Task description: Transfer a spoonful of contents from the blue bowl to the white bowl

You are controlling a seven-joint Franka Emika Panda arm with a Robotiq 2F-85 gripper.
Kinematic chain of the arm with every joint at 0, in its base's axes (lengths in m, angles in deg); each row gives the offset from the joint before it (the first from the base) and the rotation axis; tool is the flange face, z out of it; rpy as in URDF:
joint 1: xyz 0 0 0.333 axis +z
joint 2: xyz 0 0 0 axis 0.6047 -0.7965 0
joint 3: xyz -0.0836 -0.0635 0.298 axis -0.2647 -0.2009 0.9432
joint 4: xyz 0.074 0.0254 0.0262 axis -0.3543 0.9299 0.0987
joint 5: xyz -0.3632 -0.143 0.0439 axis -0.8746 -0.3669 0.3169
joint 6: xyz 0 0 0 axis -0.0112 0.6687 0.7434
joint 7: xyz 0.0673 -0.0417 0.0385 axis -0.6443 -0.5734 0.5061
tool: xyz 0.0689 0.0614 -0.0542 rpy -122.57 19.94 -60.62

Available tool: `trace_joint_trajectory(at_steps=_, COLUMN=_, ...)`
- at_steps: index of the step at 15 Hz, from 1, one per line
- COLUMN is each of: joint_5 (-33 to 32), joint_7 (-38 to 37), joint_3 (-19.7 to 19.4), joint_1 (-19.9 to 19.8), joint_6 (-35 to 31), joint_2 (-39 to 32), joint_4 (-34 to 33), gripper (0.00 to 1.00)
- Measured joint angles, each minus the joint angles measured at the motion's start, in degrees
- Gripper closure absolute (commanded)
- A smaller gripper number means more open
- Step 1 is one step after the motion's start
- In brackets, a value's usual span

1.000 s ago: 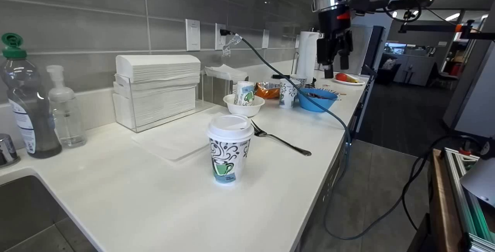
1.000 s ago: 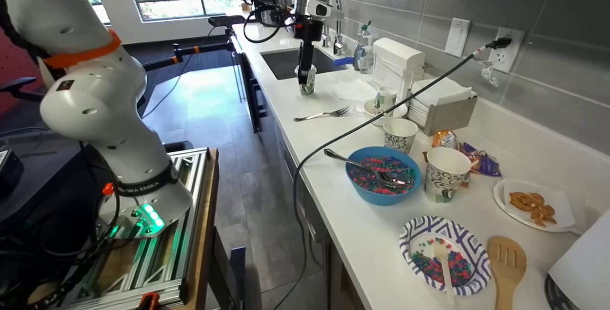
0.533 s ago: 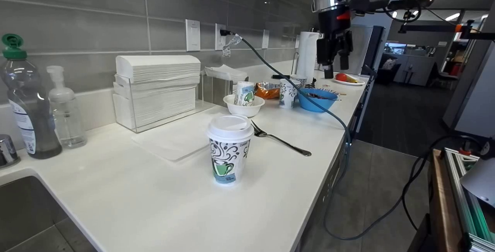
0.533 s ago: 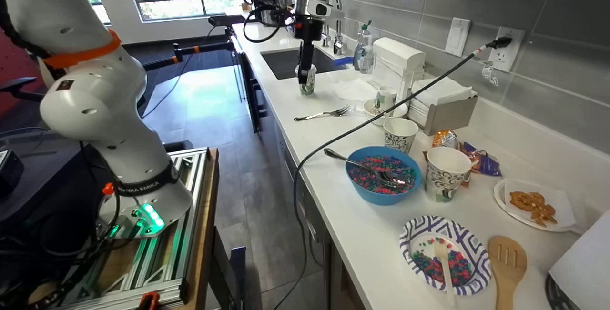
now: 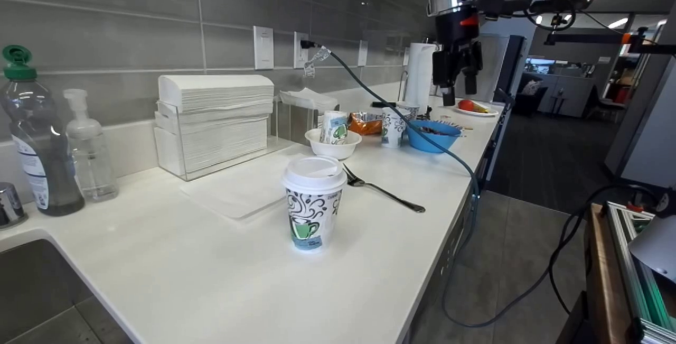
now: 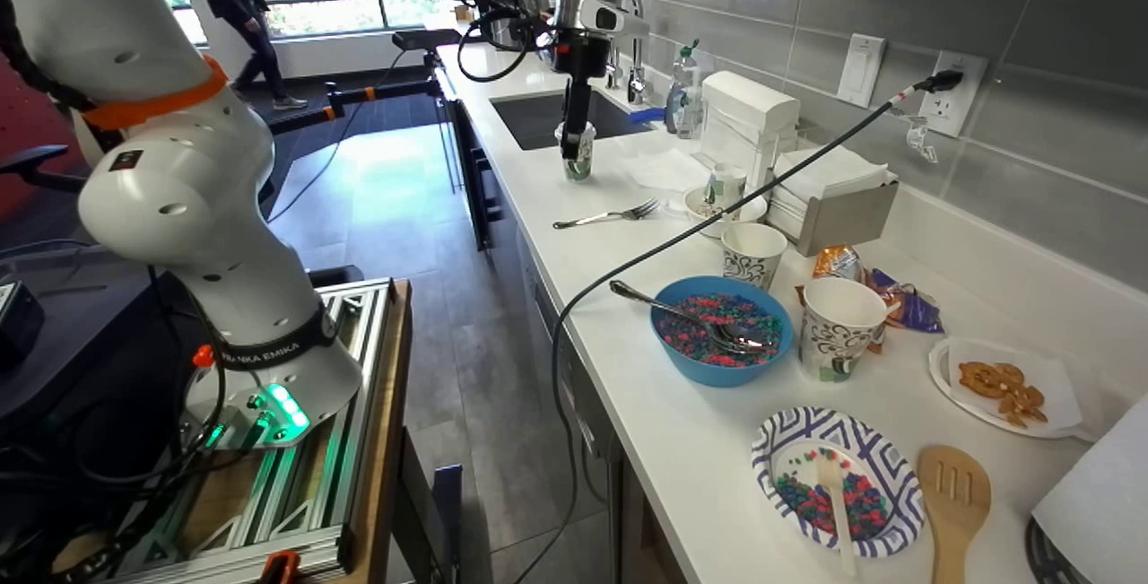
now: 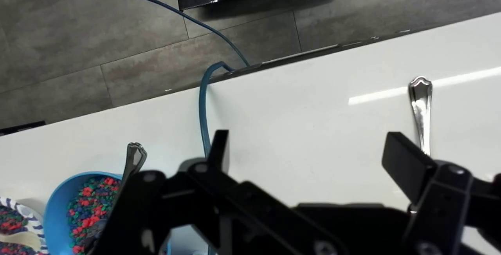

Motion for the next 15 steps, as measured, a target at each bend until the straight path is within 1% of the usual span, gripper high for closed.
trace_joint_trajectory(at_steps=3, joint_5=3.29, joint_7=0.66, joint_3=-2.7, joint_1=0.13, joint_6=-2.0, joint_2=1.98, joint_4=1.4, gripper=0.0)
trace_joint_trajectory(at_steps=6, joint_5=6.78, joint_7=2.11, joint_3=-6.11, joint_1=-0.23, joint_6=-6.43, joint_2=5.59, joint_4=4.7, gripper=0.0)
trace_joint_trajectory(at_steps=9, joint_5=8.01, joint_7=4.18, joint_3=-9.35, joint_1=-1.47, joint_6=-10.14, joint_2=9.1, joint_4=8.4, gripper=0.0)
trace_joint_trajectory(at_steps=12, joint_5=8.03, joint_7=6.94, joint_3=-12.03, joint_1=-3.27, joint_6=-10.28, joint_2=11.74, joint_4=11.02, gripper=0.0)
trace_joint_trajectory(at_steps=15, joint_5=8.0, joint_7=11.24, joint_3=-14.88, joint_1=-5.17, joint_6=-9.89, joint_2=13.71, joint_4=12.9, gripper=0.0)
